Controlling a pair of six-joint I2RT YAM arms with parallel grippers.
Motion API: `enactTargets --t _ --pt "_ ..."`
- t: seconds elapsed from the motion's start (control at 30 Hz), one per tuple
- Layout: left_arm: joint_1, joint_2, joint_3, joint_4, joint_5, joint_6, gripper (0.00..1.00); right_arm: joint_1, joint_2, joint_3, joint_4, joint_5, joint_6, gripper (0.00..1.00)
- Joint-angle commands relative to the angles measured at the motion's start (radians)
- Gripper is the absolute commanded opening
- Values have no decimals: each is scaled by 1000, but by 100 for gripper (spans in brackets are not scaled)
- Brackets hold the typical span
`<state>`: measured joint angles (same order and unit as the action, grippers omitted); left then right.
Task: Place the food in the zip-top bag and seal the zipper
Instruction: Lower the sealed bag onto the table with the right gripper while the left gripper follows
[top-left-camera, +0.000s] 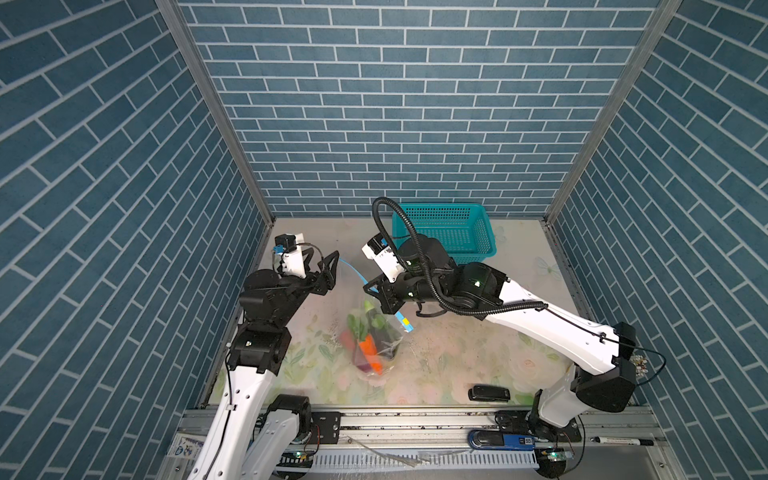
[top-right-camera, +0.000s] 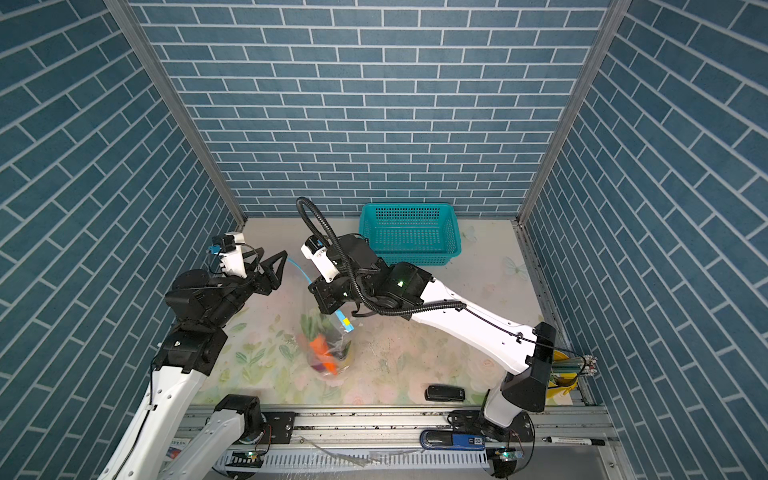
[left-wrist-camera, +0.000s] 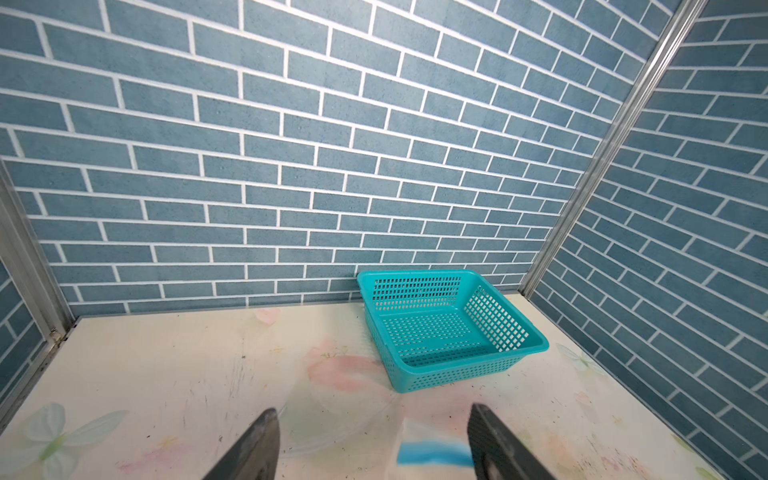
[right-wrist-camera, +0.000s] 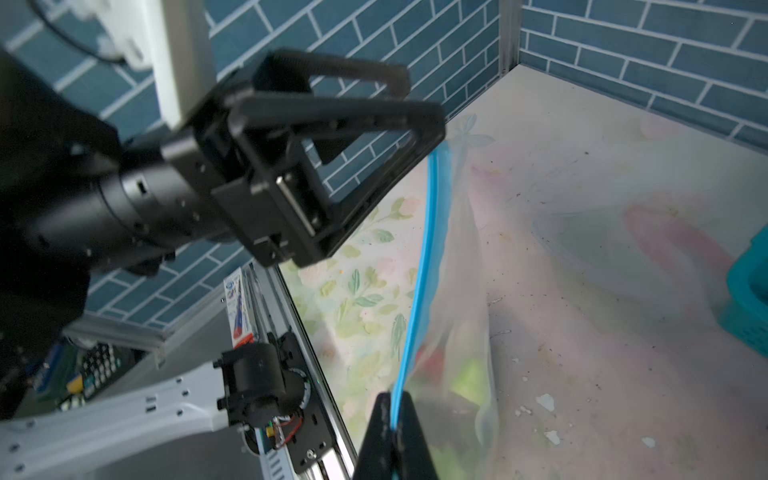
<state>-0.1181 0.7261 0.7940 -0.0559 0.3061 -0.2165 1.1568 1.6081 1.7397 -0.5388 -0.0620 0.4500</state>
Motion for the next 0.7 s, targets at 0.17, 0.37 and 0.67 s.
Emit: enactTargets --t 0.17,0.37,0.67 --pt "-11 -35 -46 -43 -44 -10 73 -27 -67 -240 286 202 362 0" --pt "-12 -33 -56 -87 -39 -3 73 -84 -100 -394 361 180 465 0" --pt "-12 -8 -66 -99 -30 -1 73 -140 -162 -506 378 189 488 0"
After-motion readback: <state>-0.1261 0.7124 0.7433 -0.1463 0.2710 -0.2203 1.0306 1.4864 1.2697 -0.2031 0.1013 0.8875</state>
